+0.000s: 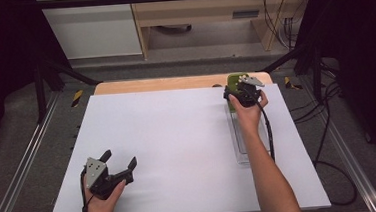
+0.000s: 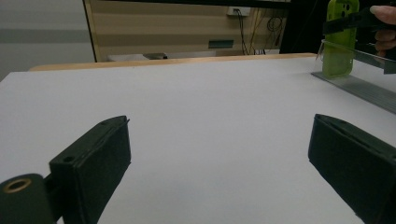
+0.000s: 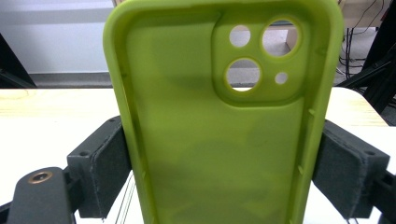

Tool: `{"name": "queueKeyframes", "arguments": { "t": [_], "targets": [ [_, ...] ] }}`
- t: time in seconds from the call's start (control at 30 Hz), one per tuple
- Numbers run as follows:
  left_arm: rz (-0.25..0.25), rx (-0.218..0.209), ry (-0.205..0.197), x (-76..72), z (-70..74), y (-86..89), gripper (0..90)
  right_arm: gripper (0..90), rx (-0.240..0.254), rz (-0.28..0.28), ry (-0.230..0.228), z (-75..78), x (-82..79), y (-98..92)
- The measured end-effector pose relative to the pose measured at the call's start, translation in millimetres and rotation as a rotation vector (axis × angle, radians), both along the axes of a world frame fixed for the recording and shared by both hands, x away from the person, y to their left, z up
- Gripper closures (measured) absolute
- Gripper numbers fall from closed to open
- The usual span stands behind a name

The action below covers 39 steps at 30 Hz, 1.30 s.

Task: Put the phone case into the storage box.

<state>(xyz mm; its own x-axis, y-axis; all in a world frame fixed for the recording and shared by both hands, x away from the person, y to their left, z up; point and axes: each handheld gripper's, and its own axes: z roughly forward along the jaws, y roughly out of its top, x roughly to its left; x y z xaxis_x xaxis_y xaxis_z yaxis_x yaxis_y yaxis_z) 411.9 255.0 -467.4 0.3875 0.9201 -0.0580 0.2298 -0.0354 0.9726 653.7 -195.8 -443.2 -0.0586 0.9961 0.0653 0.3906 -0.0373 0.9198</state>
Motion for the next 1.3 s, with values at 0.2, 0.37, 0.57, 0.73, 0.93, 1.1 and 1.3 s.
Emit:
{"name": "queueKeyframes", "arguments": {
  "t": [0.2, 0.37, 0.57, 0.73, 0.93, 1.1, 1.3],
  "targets": [
    [0.001, 0.006, -0.001, 0.0, -0.1, -0.8, 5.4, 14.2, 0.002, 0.001, 0.004, 0.3, -0.1, 0.0],
    [0.001, 0.006, 0.002, 0.3, -0.4, -0.6, 5.4, 14.1, 0.007, 0.001, 0.009, 0.5, 0.2, -0.7],
    [-0.002, 0.005, 0.007, 0.4, -0.8, -0.9, 5.4, 14.3, -0.007, 0.001, 0.011, -0.2, 0.4, -0.7],
    [-0.002, 0.005, 0.007, 0.6, -0.9, -0.6, 5.4, 14.7, -0.015, -0.004, 0.017, -0.7, 0.5, -0.6],
    [-0.004, 0.005, 0.007, 0.7, -1.0, -0.5, 5.4, 14.4, -0.027, 0.001, 0.024, -1.3, 0.7, -1.0],
    [-0.003, 0.005, 0.008, 0.6, -0.9, -0.2, 5.4, 13.9, -0.045, 0.005, 0.026, -2.1, 0.5, -0.2],
    [-0.004, 0.005, 0.008, 0.7, -1.0, -0.4, 5.4, 13.2, -0.052, 0.005, 0.025, -1.9, 0.4, 0.8]
  ]
}}
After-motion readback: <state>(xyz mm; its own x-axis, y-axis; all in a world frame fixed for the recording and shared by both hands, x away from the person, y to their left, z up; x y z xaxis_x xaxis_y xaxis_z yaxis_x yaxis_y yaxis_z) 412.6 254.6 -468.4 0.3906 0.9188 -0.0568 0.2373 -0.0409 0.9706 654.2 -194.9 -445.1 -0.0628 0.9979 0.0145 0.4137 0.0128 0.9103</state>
